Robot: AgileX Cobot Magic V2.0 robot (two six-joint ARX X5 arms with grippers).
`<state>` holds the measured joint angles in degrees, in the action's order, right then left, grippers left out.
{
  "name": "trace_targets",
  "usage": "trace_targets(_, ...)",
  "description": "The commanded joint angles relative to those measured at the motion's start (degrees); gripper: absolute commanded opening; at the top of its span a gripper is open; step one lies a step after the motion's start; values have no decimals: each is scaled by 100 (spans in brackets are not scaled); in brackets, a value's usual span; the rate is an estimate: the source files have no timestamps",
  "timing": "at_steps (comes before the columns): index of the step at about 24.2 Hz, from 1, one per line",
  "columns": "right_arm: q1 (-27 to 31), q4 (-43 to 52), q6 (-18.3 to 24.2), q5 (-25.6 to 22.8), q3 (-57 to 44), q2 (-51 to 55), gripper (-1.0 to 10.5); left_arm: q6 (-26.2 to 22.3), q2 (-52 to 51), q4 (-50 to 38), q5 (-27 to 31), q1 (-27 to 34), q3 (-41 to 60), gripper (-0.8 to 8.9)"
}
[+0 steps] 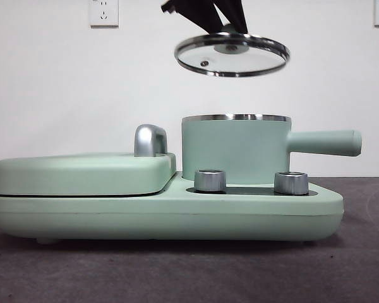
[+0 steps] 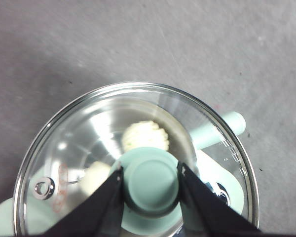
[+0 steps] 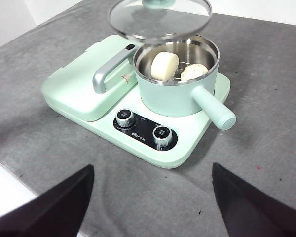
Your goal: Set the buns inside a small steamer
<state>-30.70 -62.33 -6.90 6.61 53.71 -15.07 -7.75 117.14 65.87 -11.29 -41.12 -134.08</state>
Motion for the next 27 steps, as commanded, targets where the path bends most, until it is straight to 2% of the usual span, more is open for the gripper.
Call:
trace_targets(1,-35,55,20,4,26,-2,369,-17,238,-243,-22,-52,-144,18)
trace_targets(8,-35,55,17,4,26,-2,369,-9,715,-243,-22,66,-144,18)
trace_targets(27,-35,55,2,-24,26,-2,369,-61,957,-273,-11,81,-144,17)
